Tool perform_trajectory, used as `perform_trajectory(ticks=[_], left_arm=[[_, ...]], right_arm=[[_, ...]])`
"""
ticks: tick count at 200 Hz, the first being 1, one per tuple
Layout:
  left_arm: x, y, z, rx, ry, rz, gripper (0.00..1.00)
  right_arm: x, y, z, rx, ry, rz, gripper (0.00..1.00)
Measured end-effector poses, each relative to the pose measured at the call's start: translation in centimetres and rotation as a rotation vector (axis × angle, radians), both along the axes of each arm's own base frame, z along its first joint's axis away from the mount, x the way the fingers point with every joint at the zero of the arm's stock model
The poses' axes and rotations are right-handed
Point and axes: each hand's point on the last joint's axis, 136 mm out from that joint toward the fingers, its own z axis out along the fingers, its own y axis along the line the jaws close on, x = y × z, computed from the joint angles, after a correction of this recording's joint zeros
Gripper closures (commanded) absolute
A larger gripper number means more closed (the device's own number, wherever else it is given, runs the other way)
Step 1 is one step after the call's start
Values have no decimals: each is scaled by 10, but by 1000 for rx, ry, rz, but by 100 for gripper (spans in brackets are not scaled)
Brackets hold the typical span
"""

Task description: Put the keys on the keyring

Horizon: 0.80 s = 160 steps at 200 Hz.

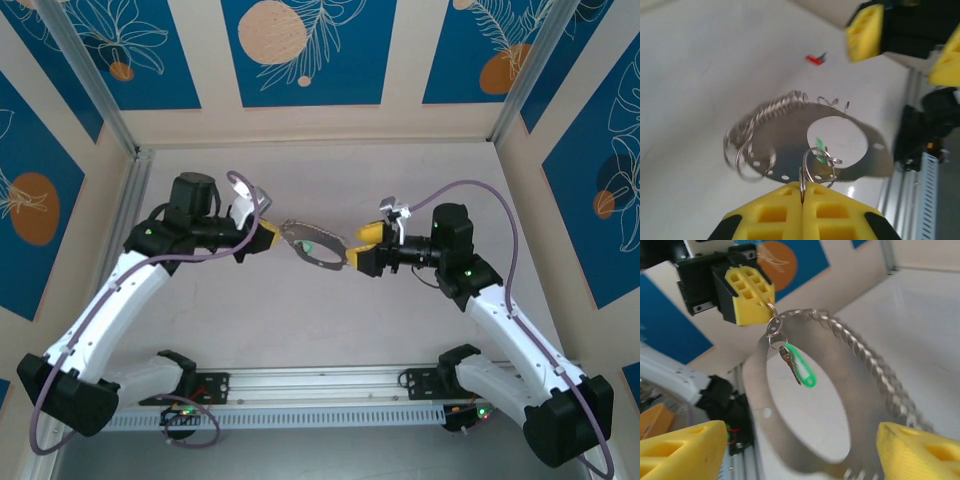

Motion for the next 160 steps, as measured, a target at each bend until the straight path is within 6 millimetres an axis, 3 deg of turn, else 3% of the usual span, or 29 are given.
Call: perform_trajectory(ticks=[19,39,68,92,125,160], left_arm=[[-14,-6,32,-60,-54,-85,100],[-27,-9,52,-102,-83,-148,100],[-40,-14,68,-146,-107,-217,100],[-46,-16,79,-171,-129,-252,100],[-58,-22,98,-203,-165,-313,100],[-67,-30,103,-216,-165,-361,100]], right_arm=[[-9,11,39,41,-67,91,29],[-21,21,79,78,-158,174,38],[-39,35,114,105,-240,278,48],[-45,45,120,108,-257,327,56],[-45,55,114,97,-238,359,60],[-48,61,119,93,-258,390,61]])
